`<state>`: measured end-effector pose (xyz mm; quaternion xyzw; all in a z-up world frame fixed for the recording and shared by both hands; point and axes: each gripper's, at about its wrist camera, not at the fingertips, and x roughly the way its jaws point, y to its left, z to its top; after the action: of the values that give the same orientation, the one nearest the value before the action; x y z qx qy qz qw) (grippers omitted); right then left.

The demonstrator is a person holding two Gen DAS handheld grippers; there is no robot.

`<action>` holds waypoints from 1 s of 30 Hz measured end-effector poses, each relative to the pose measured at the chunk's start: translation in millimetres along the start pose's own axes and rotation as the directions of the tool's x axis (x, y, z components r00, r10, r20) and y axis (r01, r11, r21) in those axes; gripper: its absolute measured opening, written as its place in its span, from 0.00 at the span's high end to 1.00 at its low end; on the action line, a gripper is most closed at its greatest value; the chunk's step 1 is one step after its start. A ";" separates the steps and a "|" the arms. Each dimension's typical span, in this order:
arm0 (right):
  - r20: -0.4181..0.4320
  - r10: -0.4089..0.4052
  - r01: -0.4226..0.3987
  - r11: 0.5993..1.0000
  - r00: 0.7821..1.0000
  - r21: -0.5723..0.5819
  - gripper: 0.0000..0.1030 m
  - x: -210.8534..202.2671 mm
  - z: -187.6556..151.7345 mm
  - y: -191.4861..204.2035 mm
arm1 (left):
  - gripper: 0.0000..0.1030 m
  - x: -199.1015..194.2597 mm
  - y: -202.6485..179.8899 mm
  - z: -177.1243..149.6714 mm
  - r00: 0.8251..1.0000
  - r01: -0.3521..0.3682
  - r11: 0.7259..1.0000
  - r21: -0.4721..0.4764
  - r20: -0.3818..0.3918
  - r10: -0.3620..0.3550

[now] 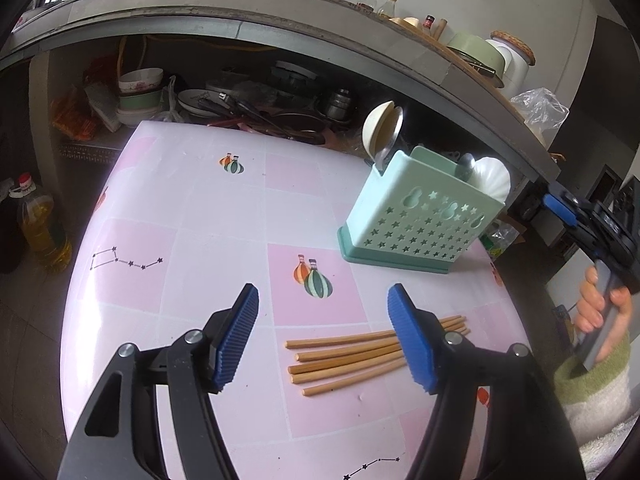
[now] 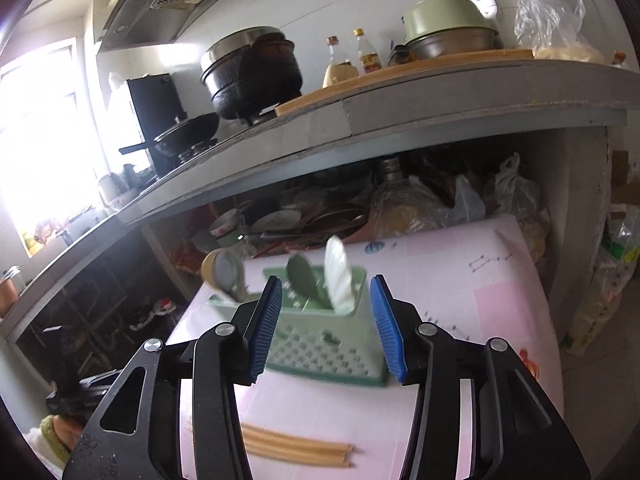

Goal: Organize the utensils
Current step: 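Lower the rice spoon into the green holder and open the right tool, then move the right tool to the chopstick pile and close on one chopstick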

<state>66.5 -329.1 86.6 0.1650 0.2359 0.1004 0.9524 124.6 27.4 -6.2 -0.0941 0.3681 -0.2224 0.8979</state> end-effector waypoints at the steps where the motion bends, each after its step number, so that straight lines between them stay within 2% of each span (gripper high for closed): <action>1: -0.025 0.027 -0.027 1.000 0.999 -0.003 0.55 -2.9 -5.8 3.4 | 0.37 0.0 1.8 -1.3 1.000 -0.003 1.000 -0.005 -0.002 0.003; 2: -0.052 0.056 -0.057 0.998 0.997 -0.006 0.55 -4.0 -10.8 7.2 | 0.37 0.1 3.6 -2.3 1.000 -0.006 1.000 -0.009 -0.004 0.006; 4: -0.148 0.146 -0.150 0.988 0.978 -0.019 0.55 -2.6 -28.9 21.1 | 0.37 0.1 7.0 -4.0 1.000 -0.016 1.000 -0.016 -0.009 0.016; 6: -0.275 0.231 -0.251 0.967 0.933 -0.040 0.56 3.2 -54.4 39.8 | 0.37 -0.4 10.0 -5.5 1.000 -0.022 0.999 -0.023 -0.008 0.022; 8: -0.399 0.285 -0.334 0.941 0.872 -0.058 0.62 10.7 -80.9 58.5 | 0.37 -1.4 12.8 -6.9 1.000 -0.025 0.999 -0.034 -0.007 0.025; 10: -0.536 0.291 -0.402 0.910 0.793 -0.100 0.71 17.4 -113.5 81.0 | 0.37 -3.1 15.0 -8.8 1.000 -0.025 0.999 -0.045 -0.005 0.025; 11: -0.595 0.285 -0.434 0.893 0.752 -0.121 0.72 19.2 -128.4 91.1 | 0.37 -4.1 15.9 -10.3 1.000 -0.024 0.999 -0.047 -0.003 0.024; 12: -0.639 0.272 -0.460 0.876 0.719 -0.145 0.74 19.3 -140.6 99.1 | 0.37 -5.0 16.3 -11.9 1.000 -0.024 0.998 -0.049 -0.001 0.024; 14: -0.704 0.248 -0.504 0.845 0.665 -0.178 0.76 17.4 -158.7 109.7 | 0.37 -6.5 17.0 -14.9 1.000 -0.021 0.998 -0.055 0.000 0.021; 15: -0.725 0.233 -0.517 0.834 0.648 -0.194 0.77 14.2 -165.9 112.1 | 0.37 -7.2 17.7 -16.4 1.000 -0.019 0.998 -0.058 -0.001 0.019; 20: -0.794 0.191 -0.553 0.806 0.577 -0.209 0.80 4.0 -182.1 110.1 | 0.37 -12.3 18.5 -26.9 1.000 -0.011 0.997 -0.075 0.000 0.011; 23: -0.824 0.143 -0.573 0.782 0.547 -0.245 0.80 1.8 -195.3 112.6 | 0.37 -16.1 19.2 -33.3 1.000 -0.003 0.996 -0.088 0.002 0.003; 26: -0.837 0.086 -0.590 0.748 0.540 -0.304 0.80 -3.5 -213.5 119.5 | 0.37 -21.5 18.7 -37.8 1.000 0.009 0.996 -0.093 0.007 -0.008; 30: -0.830 0.050 -0.603 0.712 0.556 -0.361 0.80 -2.6 -221.3 128.4 | 0.37 -31.5 16.5 -42.6 1.000 0.014 0.996 -0.086 0.021 -0.012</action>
<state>-57.1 -151.9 -50.5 -0.1686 0.5353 0.4186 0.7140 80.2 56.5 -22.6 -0.1372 0.3674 -0.2114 0.8953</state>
